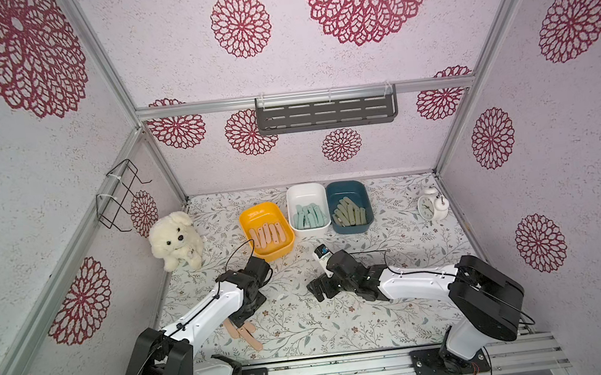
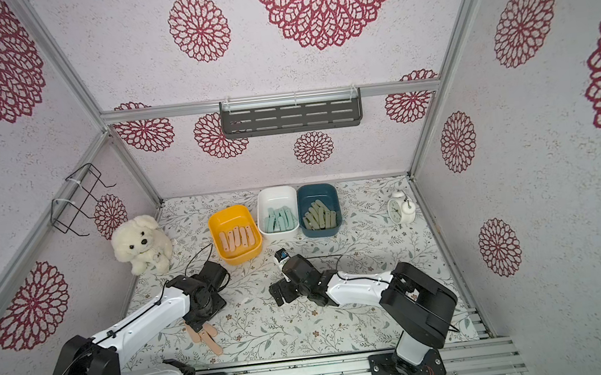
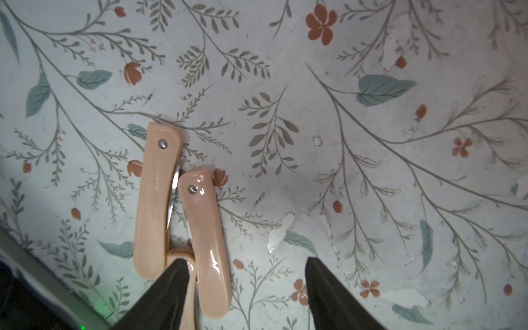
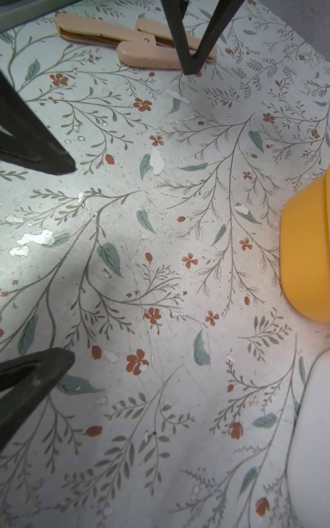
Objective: Place the fruit knives into the storage box by color
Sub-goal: Pick up the fruit knife from the center of the board.
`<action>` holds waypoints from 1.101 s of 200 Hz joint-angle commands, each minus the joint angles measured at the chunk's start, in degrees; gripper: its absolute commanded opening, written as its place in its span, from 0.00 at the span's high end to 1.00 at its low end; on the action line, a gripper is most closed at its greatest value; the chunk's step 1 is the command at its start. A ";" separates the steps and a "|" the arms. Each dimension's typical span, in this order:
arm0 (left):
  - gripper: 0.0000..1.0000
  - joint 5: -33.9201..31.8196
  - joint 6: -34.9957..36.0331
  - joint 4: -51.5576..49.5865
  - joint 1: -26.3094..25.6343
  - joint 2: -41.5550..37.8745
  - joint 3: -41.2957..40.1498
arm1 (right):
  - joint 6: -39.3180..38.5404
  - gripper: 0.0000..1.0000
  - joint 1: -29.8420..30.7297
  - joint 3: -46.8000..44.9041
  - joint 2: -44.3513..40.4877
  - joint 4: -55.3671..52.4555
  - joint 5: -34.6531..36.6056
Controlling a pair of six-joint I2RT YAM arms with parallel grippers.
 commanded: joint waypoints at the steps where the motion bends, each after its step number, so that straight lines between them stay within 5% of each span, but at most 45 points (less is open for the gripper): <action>1: 0.33 0.26 -2.39 1.63 0.62 0.69 -0.59 | -0.48 0.01 -0.44 -0.32 -1.57 0.43 0.80; 84: 0.41 2.47 -6.71 4.79 2.29 -0.88 -7.44 | -0.65 0.01 -1.32 -0.15 -2.05 -0.85 0.62; 175: 0.73 5.16 -1.40 11.03 3.08 5.54 -6.12 | 0.60 0.01 -0.17 0.00 -2.96 -2.30 0.74; 220: 0.82 2.69 3.68 9.09 4.03 5.53 0.13 | 0.53 0.01 7.47 2.42 0.40 -0.49 1.97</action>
